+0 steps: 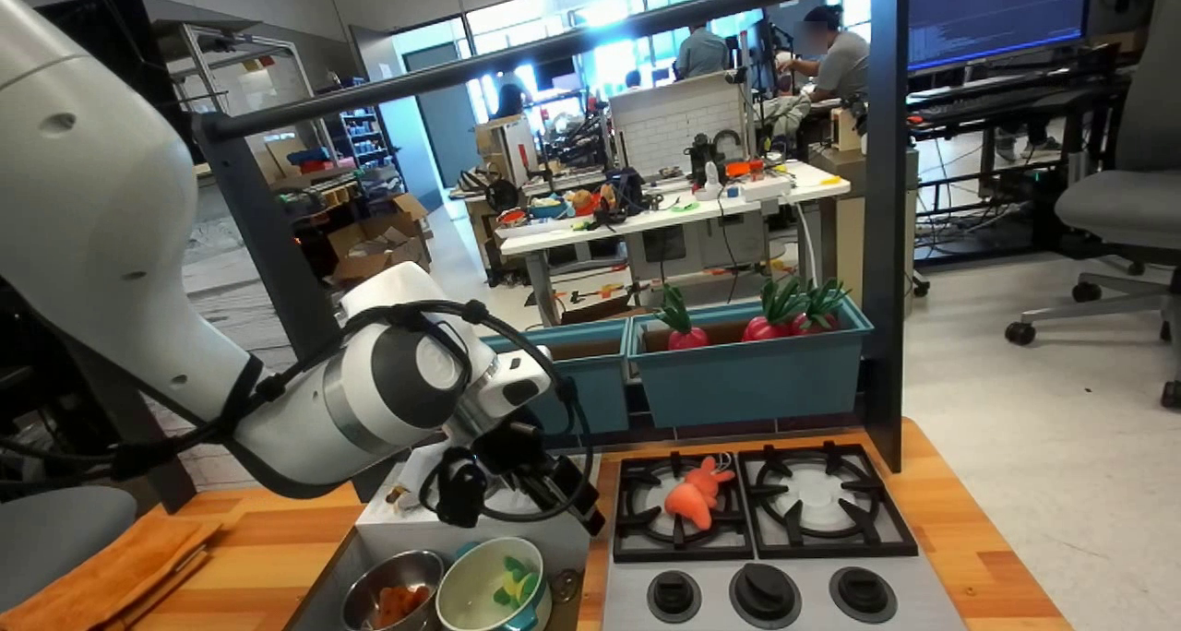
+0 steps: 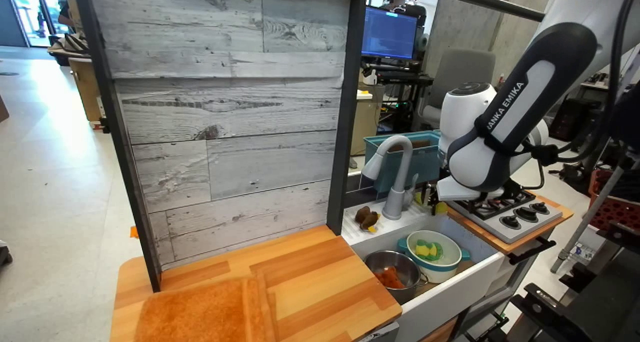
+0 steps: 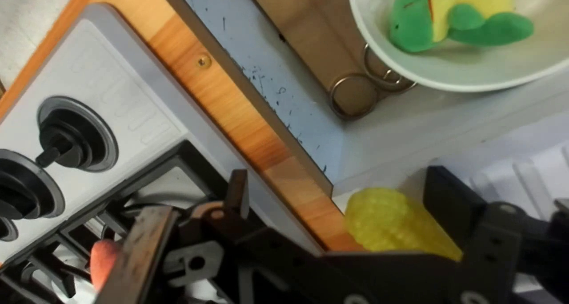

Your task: Put the plush toys in the the pots in the sing and use the towel to wipe the surface

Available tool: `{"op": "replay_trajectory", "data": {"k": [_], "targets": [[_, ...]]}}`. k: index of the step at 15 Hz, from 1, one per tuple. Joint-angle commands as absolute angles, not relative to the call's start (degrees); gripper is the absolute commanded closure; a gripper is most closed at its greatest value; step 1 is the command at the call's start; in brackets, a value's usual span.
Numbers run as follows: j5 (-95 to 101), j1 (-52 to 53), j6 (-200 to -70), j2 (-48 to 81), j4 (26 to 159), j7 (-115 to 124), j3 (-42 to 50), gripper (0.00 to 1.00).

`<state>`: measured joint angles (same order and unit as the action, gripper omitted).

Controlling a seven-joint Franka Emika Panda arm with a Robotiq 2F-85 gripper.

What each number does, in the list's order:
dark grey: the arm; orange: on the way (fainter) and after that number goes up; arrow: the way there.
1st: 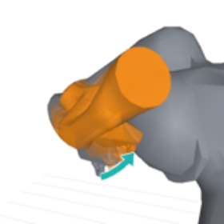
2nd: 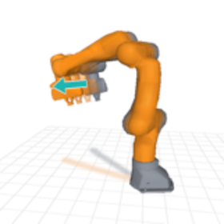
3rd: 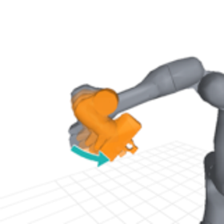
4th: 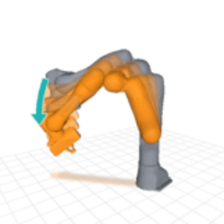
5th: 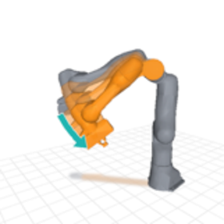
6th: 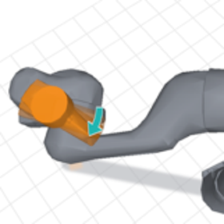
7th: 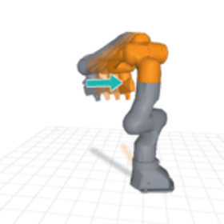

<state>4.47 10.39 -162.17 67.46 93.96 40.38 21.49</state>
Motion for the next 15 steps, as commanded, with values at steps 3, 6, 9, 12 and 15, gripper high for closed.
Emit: {"op": "replay_trajectory", "data": {"k": [3, 6, 9, 12, 15], "targets": [[0.8, 6.8, -162.9, 71.3, 85.2, 36.1, 18.6, 0.0], [0.4, 6.3, -162.7, 71.8, 83.7, 34.2, 17.8, 0.0], [1.0, 6.3, -161.2, 71.2, 83.4, 31.3, 17.7, 0.0], [1.0, 7.5, -162.4, 72.2, 82.2, 30.8, 19.4, 0.25], [0.7, 7.6, -161.8, 73.7, 80.4, 30.0, 19.3, 0.44]]}}
